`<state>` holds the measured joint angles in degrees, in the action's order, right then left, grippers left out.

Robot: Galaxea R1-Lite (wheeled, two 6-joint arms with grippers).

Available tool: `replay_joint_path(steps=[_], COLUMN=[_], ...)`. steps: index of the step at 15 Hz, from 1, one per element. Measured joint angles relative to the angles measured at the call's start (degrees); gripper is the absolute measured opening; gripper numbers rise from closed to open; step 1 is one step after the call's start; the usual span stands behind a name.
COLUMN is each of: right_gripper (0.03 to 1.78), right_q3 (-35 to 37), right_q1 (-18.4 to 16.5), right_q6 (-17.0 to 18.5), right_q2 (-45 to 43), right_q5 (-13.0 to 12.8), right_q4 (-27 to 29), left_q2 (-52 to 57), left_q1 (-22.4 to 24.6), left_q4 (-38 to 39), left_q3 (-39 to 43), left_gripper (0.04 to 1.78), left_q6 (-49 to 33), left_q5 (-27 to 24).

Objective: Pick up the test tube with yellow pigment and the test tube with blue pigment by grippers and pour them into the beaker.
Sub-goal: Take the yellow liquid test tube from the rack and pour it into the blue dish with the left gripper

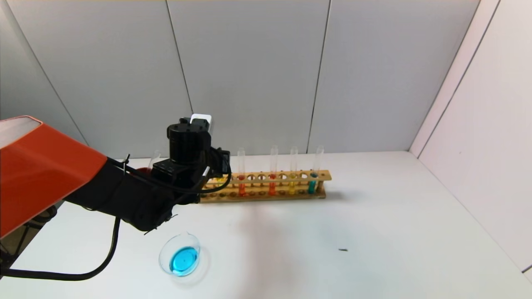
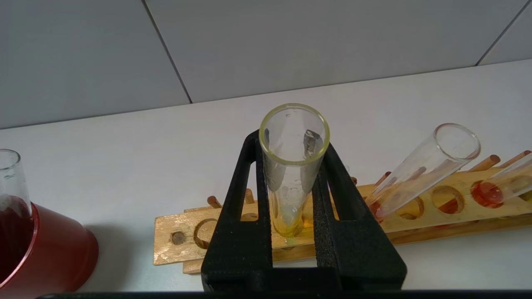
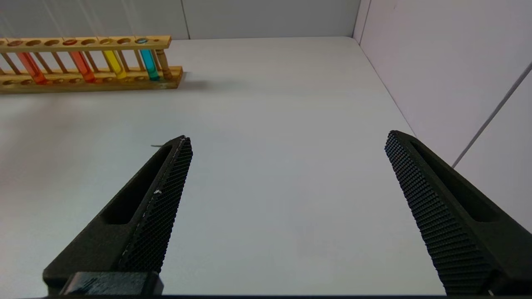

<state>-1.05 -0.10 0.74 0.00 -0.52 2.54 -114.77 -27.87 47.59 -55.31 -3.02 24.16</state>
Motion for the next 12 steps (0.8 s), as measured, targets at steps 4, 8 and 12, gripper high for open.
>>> replay_joint_path(steps=[4,8,12], right_gripper=[1.70,1.70,1.70], right_q3=[0.00,0.00,0.00], right_q1=[0.00,0.00,0.00], right_q6=[-0.04,-0.04,-0.04], right_q2=[0.00,0.00,0.00], right_q5=[0.01,0.01,0.01], right_q4=[0.00,0.00,0.00], left_q2=[1.62,2.38,3.39], left_q1=[-0.27,-0.27,-0.16], left_q4=[-2.52,-5.27,-7.91], left_q3=[-1.22,-3.56,-5.74], left_gripper=[0.32,0.32,0.32], left_q6=[0.35,1.35,2.10], left_q5=[0.17,0.22,0.56])
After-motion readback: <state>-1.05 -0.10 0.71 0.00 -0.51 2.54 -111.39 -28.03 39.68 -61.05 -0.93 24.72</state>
